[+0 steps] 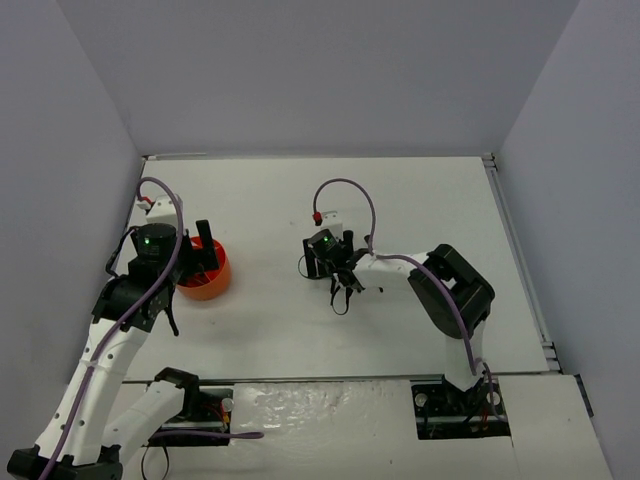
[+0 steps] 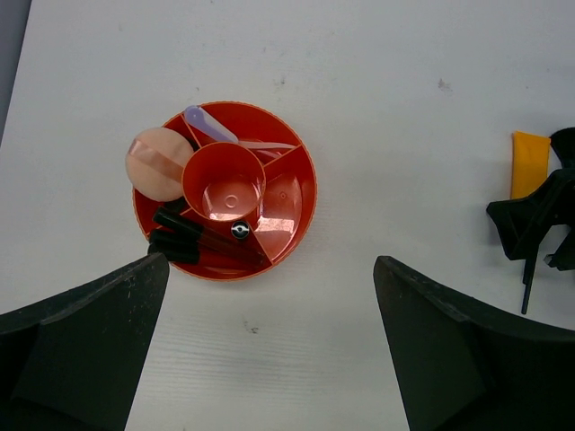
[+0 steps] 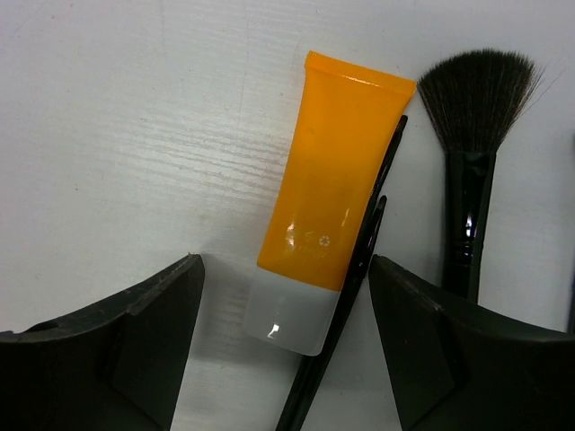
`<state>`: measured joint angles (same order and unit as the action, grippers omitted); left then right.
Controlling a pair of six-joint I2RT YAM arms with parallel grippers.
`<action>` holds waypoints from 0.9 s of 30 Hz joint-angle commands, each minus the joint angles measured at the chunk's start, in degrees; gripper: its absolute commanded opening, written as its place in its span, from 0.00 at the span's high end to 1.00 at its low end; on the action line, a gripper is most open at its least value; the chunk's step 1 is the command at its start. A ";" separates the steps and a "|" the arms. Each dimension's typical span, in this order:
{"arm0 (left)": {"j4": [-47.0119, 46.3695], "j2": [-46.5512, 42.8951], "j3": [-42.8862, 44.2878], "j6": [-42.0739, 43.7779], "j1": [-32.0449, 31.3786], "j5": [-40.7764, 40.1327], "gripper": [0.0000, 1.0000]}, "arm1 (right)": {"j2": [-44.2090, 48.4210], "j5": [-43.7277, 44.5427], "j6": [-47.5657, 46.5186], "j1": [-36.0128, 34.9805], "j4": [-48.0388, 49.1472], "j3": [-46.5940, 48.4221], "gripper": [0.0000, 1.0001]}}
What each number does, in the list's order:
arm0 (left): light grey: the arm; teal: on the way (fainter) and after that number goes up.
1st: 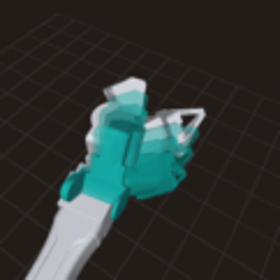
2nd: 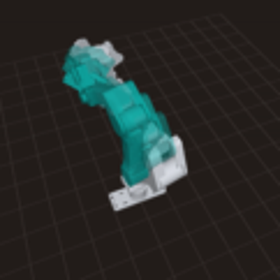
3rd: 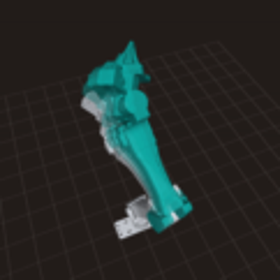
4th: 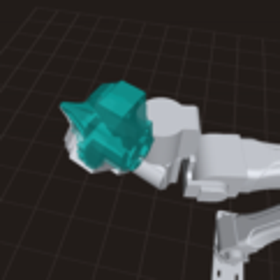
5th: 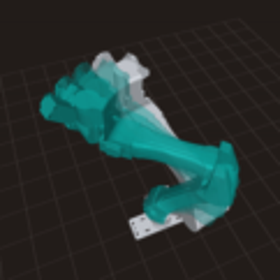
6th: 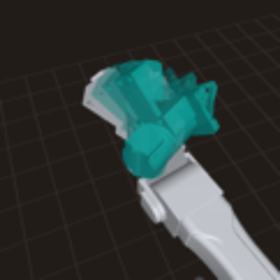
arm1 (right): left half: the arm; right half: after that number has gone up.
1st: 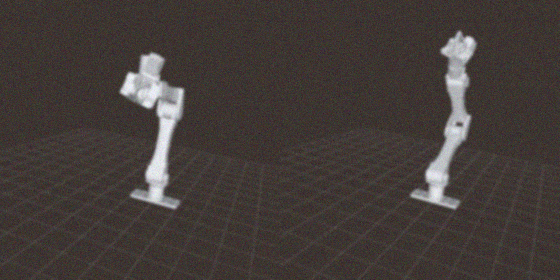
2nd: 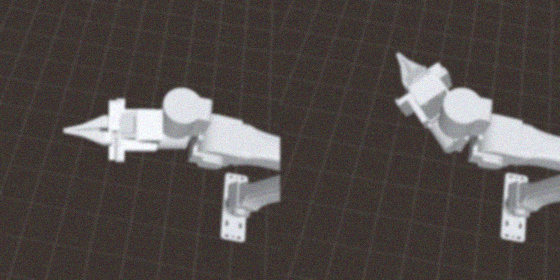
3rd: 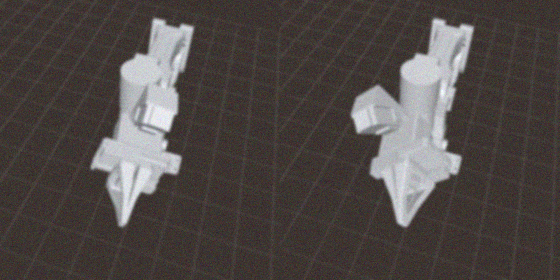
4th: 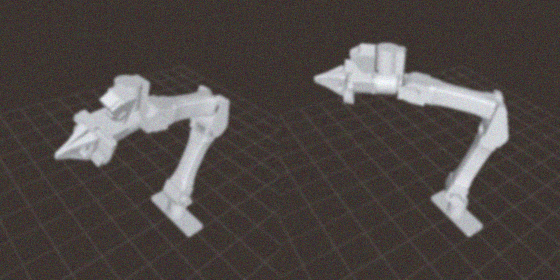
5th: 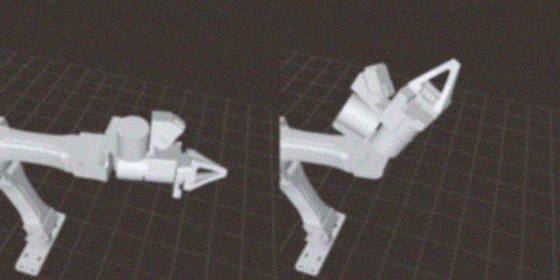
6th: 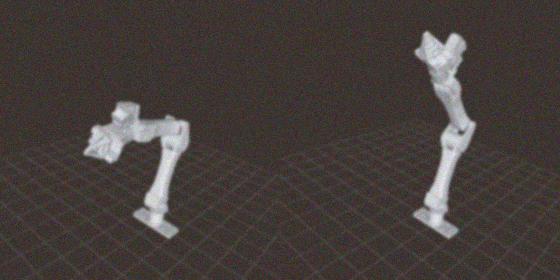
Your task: Organize the makeup
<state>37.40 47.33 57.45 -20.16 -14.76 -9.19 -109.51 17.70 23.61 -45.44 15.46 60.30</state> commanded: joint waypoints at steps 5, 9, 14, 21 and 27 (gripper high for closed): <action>-3.63 0.03 0.91 0.24 1.44 2.17 0.03 | 1.45 8.29 -0.02 -1.02 0.02 2.95 0.26; -3.88 0.04 0.65 0.01 1.93 2.94 0.03 | 1.76 8.58 -0.46 -1.23 -0.11 3.44 0.30; -4.06 -0.11 0.50 -0.20 2.26 3.48 0.03 | 1.40 7.93 -0.50 -1.29 -0.29 3.98 0.48; -4.18 -0.22 0.29 -0.40 2.64 4.04 0.03 | 0.40 7.65 0.06 -1.32 -0.34 4.03 0.54; -4.22 -0.31 0.21 -0.40 2.86 4.36 0.03 | -0.34 7.28 0.52 -1.32 -0.43 4.22 0.54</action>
<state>36.50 47.35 56.53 -20.21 -12.44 -5.40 -109.60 23.18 23.13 -46.24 14.28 62.04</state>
